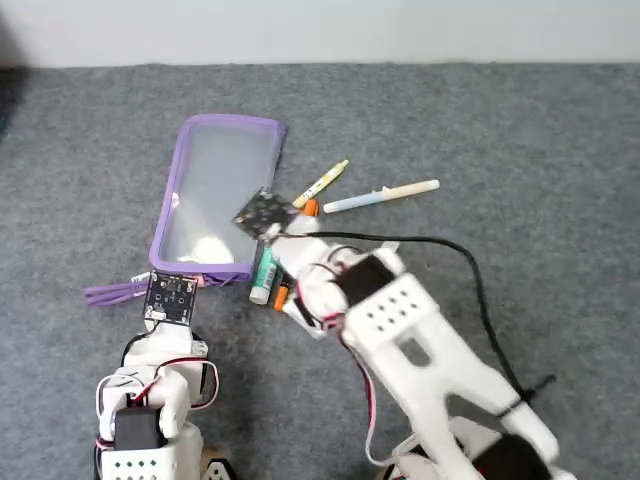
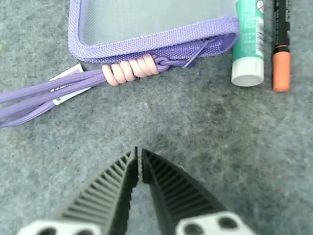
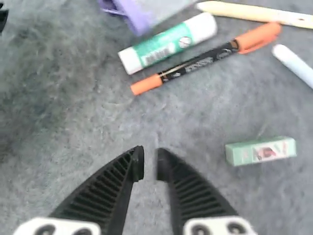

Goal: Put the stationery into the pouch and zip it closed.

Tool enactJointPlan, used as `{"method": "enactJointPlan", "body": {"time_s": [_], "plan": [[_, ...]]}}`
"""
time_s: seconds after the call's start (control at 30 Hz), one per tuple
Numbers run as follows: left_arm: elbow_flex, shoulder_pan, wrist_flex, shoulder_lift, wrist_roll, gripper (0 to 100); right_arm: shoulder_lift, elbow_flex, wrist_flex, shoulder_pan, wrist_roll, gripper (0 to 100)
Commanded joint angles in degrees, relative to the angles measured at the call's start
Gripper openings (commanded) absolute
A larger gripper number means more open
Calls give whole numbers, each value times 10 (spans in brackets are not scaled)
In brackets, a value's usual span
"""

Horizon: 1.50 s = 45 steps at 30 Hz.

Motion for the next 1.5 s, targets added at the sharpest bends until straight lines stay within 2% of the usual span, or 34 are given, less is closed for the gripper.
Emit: {"method": "enactJointPlan", "body": {"time_s": [0.0,0.1,0.23,0.47,0.63,0.73,0.87,1.03,1.3,1.47], "plan": [[-7,-2,-7,-7,-6,14,44,-59,-14,-6,7,223],[-7,-2,-7,-7,-6,14,94,-101,-28,-6,4,272],[-7,-2,-7,-7,-6,14,158,-142,-71,-6,4,267],[-7,-2,-7,-7,-6,14,229,-191,-78,-44,1,267],[-7,-2,-7,-7,-6,14,266,-224,-82,-69,-40,267],[-7,-2,-7,-7,-6,14,305,-232,-128,-67,-34,267],[-7,-2,-7,-7,-6,14,358,-235,-176,-37,48,267],[-7,-2,-7,-7,-6,14,389,-235,-237,36,134,267],[-7,-2,-7,-7,-6,14,392,-235,-314,154,209,267],[-7,-2,-7,-7,-6,14,370,-235,-262,159,206,267]]}}
